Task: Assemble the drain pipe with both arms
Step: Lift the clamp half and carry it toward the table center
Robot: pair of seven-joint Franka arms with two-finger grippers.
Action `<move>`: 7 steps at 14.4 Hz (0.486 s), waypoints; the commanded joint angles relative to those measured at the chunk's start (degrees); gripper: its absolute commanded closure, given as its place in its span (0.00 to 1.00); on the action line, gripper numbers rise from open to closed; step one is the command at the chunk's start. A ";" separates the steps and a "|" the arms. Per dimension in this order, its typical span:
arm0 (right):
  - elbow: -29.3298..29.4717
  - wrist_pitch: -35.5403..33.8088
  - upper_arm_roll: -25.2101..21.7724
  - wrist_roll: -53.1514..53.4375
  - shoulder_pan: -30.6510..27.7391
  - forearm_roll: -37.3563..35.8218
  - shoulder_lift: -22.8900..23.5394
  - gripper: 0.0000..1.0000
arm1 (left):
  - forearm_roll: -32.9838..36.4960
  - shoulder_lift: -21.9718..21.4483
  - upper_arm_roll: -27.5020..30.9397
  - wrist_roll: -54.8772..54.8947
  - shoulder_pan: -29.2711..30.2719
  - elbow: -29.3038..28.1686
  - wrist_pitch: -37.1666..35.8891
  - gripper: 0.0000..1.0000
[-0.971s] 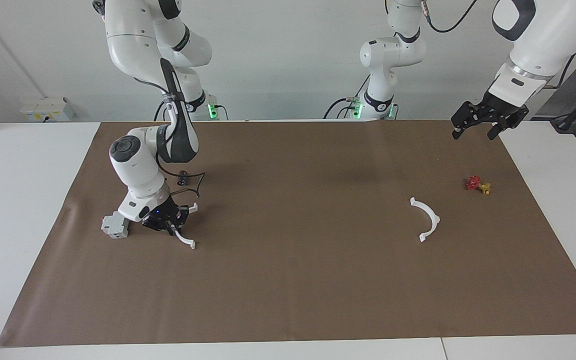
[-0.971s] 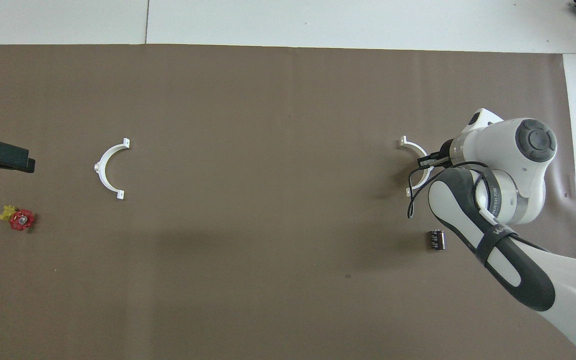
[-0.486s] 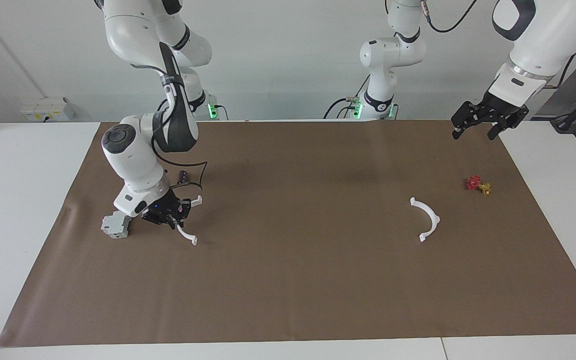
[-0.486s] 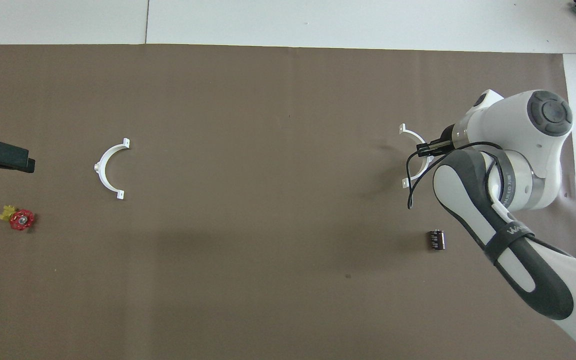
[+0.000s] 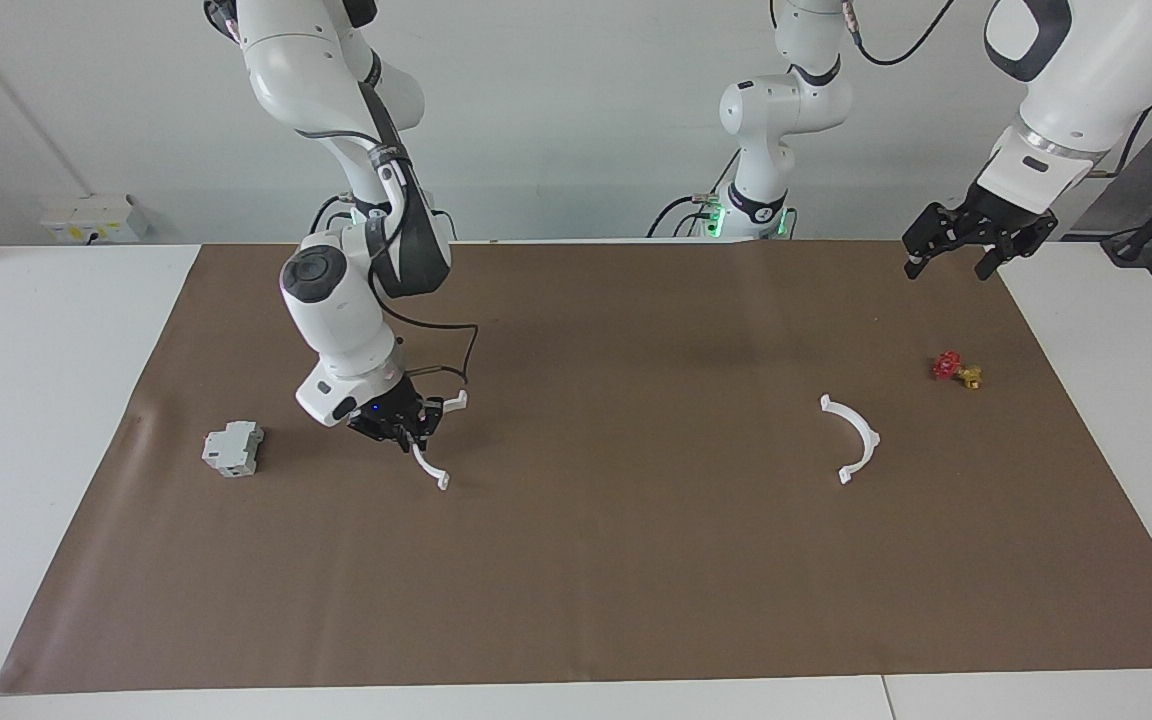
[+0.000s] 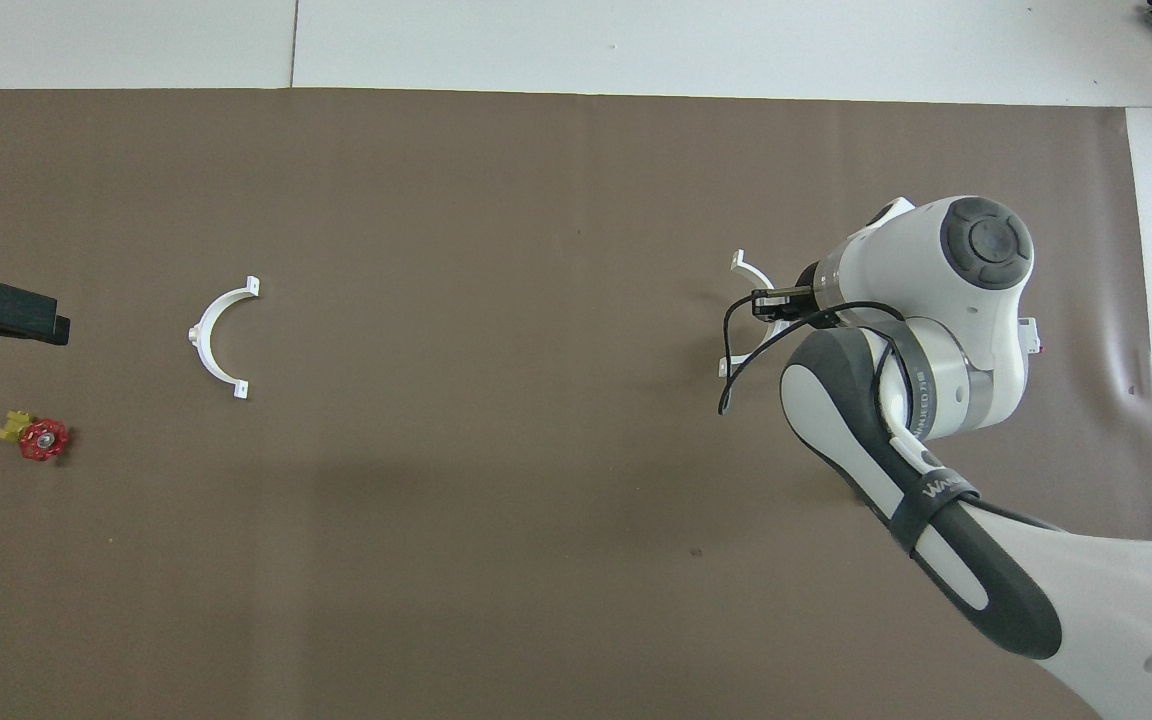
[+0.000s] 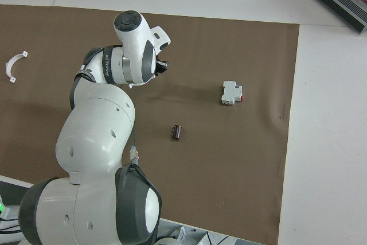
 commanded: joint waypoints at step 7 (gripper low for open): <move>1.62 6.81 0.36 15.21 7.92 -0.85 4.39 1.00 | -0.57 -1.96 -0.18 0.94 3.20 -6.34 10.36 0.00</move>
